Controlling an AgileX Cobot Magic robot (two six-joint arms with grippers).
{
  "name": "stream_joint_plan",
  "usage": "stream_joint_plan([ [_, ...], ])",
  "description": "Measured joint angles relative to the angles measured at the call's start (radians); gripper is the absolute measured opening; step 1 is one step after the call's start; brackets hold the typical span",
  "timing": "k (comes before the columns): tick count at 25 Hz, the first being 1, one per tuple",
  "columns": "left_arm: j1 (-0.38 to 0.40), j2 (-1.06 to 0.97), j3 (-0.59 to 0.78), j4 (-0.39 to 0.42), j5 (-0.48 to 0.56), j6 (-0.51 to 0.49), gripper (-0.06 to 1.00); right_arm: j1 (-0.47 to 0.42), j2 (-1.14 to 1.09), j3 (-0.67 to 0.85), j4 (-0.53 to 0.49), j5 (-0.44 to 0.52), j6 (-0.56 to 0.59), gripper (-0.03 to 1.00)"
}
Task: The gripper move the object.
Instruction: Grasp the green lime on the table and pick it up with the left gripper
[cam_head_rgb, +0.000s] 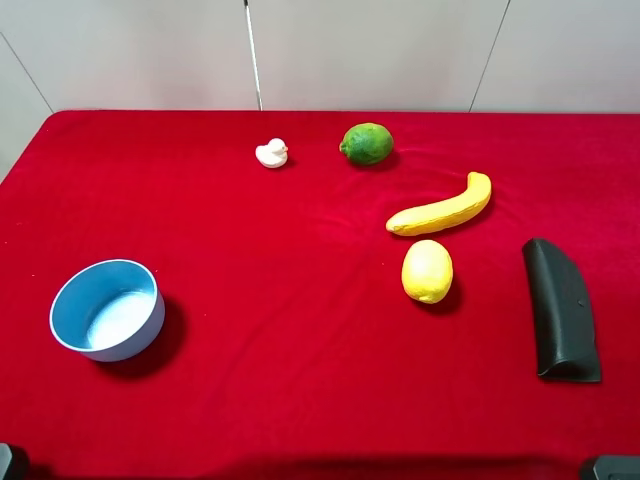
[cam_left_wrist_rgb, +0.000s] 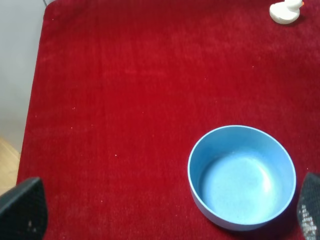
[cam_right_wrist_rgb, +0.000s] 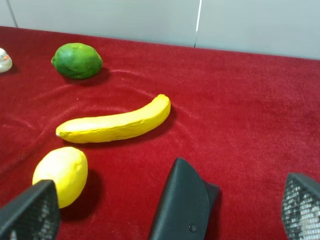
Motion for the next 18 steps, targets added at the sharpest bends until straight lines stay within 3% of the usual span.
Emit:
stream_joint_plan([
  [18, 0.0, 0.0, 0.0, 0.0, 0.0, 0.0, 0.99, 0.0, 0.0, 0.0, 0.0, 0.0, 0.0, 0.69],
])
